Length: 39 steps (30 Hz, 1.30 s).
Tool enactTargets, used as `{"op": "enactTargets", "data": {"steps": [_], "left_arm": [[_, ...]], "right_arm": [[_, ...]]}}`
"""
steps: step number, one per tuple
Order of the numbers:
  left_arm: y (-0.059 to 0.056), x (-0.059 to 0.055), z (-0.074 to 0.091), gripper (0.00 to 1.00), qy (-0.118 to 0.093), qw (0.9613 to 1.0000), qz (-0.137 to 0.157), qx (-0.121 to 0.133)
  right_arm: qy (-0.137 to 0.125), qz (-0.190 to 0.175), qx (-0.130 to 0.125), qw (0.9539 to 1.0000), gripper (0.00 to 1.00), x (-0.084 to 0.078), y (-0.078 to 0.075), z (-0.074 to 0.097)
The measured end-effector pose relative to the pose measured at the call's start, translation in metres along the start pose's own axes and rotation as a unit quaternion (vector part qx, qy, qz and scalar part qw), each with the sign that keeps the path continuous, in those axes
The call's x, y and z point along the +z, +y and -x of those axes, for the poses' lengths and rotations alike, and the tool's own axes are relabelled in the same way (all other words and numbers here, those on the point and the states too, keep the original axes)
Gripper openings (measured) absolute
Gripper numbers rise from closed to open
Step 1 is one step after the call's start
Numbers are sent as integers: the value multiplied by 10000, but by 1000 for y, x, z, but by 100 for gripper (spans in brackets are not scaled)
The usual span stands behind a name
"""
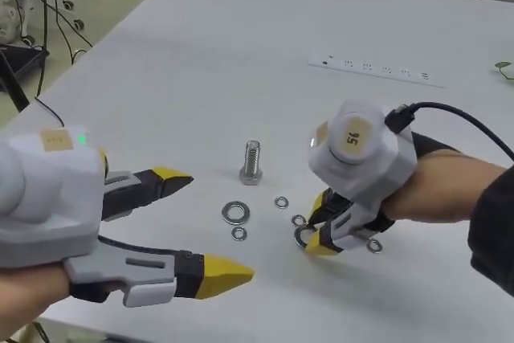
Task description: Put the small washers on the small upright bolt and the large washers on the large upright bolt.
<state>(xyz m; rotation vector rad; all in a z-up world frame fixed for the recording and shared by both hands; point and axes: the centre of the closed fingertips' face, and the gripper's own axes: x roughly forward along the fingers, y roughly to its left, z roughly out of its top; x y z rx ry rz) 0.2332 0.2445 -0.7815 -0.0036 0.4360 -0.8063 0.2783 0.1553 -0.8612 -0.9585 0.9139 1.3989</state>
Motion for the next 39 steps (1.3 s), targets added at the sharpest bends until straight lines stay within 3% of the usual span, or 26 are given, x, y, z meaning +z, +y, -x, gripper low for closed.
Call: {"op": "enactTargets", "data": {"steps": [15,26,39], "left_arm": [[6,2,0,84,-121,9995,-64,291],[5,-1,4,84,-123,9993,-66,346],[5,-4,5,84,-71,9993,-72,360]], "right_arm": [[-194,138,-219,9995,23,25,-15,30],[-448,446,-466,9969,23,68,-34,51],[-495,694,-602,9945,23,102,-59,50]]}}
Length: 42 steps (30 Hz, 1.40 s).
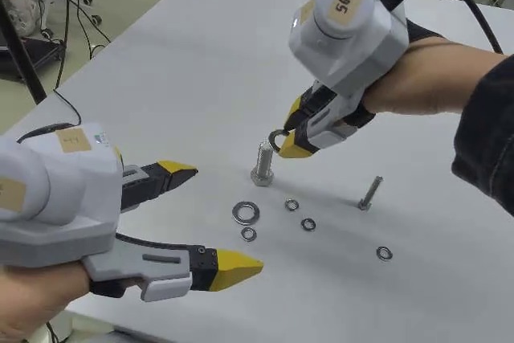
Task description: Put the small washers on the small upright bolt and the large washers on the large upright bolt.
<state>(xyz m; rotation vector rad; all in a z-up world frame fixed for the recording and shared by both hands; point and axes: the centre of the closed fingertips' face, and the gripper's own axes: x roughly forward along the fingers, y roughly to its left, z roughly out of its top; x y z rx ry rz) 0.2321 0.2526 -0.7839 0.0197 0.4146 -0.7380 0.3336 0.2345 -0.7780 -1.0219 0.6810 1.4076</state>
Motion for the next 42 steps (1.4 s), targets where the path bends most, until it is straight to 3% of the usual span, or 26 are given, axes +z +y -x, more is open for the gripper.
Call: {"op": "enactTargets", "data": {"steps": [5,11,16,42], "left_arm": [[1,-1,-1,83,31,10000,7,-4],[2,-2,-1,83,53,10000,32,-3],[4,-4,-2,82,61,10000,68,7],[5,-7,1,82,53,9999,118,21]], "right_arm": [[80,86,57,9999,23,3,-12,-9],[133,139,224,9996,23,7,-10,-22],[280,133,325,9990,23,-3,-14,-30],[447,20,602,9972,23,-8,-13,-50]]}}
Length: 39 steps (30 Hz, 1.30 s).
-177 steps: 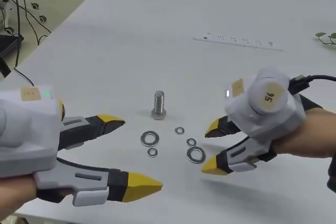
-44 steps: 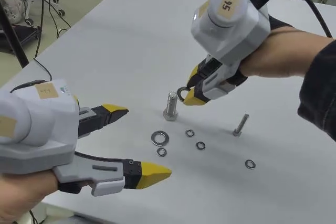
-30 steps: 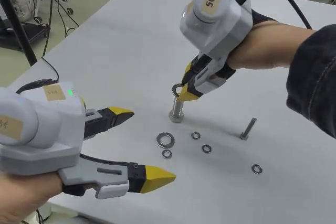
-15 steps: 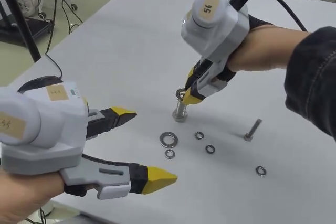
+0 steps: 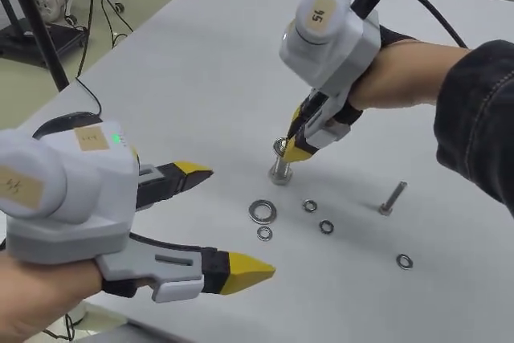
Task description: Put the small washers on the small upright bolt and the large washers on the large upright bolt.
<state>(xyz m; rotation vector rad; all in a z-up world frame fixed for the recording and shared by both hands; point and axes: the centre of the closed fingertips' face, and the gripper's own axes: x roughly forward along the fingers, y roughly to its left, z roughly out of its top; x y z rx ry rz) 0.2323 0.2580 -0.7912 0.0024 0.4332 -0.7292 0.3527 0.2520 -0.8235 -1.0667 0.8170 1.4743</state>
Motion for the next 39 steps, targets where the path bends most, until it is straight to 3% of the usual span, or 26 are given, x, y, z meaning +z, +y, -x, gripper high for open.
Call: {"op": "enactTargets", "data": {"steps": [14,28,39], "left_arm": [[0,-2,0,82,18,10000,27,3],[-1,-5,0,81,44,10000,60,-6],[0,-6,-1,81,58,10000,75,-17]], "right_arm": [[102,-79,131,9998,23,-7,7,-12],[63,-229,155,9996,23,-18,5,-36],[68,-200,149,9997,23,-18,3,-38]]}}
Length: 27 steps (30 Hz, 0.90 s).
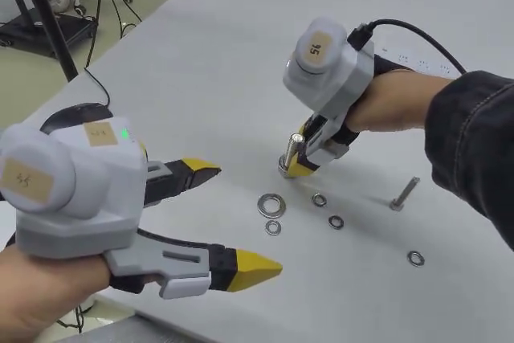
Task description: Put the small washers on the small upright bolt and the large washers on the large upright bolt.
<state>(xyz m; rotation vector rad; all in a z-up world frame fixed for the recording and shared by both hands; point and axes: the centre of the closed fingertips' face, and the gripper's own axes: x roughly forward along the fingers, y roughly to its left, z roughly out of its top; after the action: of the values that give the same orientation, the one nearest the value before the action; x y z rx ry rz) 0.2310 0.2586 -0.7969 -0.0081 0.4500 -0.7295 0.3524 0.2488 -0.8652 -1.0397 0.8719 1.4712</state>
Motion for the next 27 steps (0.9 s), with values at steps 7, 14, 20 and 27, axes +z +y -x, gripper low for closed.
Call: {"op": "enactTargets", "data": {"steps": [7,14,20,27], "left_arm": [[0,0,0,81,-4,10000,-5,-3],[0,1,1,81,7,10000,-18,-7],[-1,0,0,81,20,10000,-31,-19],[0,0,0,81,56,10000,-44,-25]], "right_arm": [[-20,12,21,10000,24,-1,3,0],[2,23,44,10000,31,-5,6,-1],[-64,-21,-36,10000,33,-7,3,3],[-137,-131,-103,9998,33,-12,2,9]]}}
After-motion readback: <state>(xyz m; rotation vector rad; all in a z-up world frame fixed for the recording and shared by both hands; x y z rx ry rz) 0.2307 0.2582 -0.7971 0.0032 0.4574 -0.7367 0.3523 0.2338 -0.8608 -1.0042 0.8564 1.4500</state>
